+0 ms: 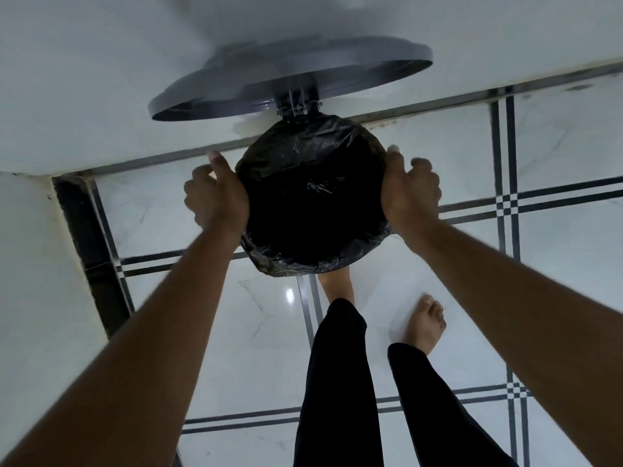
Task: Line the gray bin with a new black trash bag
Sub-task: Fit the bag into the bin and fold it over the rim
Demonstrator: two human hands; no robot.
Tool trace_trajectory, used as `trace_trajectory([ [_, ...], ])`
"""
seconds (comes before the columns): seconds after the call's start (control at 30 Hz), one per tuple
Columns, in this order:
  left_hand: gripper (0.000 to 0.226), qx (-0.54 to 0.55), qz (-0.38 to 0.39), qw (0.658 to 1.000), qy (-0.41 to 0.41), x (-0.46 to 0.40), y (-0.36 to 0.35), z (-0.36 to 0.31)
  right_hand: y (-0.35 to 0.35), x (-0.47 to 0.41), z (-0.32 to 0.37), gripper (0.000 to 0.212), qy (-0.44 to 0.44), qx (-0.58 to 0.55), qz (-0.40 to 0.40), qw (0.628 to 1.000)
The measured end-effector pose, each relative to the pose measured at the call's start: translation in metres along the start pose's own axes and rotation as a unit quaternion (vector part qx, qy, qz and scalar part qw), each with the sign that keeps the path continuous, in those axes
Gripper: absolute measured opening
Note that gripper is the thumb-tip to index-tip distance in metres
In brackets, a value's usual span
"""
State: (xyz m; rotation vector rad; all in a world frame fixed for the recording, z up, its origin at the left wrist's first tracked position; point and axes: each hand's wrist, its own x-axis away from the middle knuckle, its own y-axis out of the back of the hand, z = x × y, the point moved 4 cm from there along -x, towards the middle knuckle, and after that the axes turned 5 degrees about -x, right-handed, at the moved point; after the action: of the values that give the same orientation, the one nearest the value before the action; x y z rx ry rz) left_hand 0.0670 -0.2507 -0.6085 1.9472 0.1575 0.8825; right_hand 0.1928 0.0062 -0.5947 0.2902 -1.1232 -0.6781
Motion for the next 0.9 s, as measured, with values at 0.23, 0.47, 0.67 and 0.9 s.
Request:
trace_trajectory([
  [0.23, 0.057, 0.276, 0.203, 0.872, 0.35, 0.089, -0.002, 0.044, -0.008, 0.04, -0.041, 0.069, -0.276, -0.276, 0.083, 0.917],
  [0.47, 0.071, 0.299, 0.234, 0.829, 0.411, 0.088, -0.031, 0.054, -0.012, 0.027, -0.036, 0.071, -0.275, -0.301, 0.106, 0.907],
  [0.67, 0.075, 0.342, 0.245, 0.806, 0.416, 0.074, -0.035, 0.065, -0.003, 0.024, -0.029, 0.065, -0.238, -0.239, 0.074, 0.939],
  [0.9, 0.036, 0.097, -0.044, 0.992, 0.068, 0.061, -0.003, 0.041, -0.008, 0.013, -0.025, 0.063, -0.086, -0.105, 0.016, 0.991],
])
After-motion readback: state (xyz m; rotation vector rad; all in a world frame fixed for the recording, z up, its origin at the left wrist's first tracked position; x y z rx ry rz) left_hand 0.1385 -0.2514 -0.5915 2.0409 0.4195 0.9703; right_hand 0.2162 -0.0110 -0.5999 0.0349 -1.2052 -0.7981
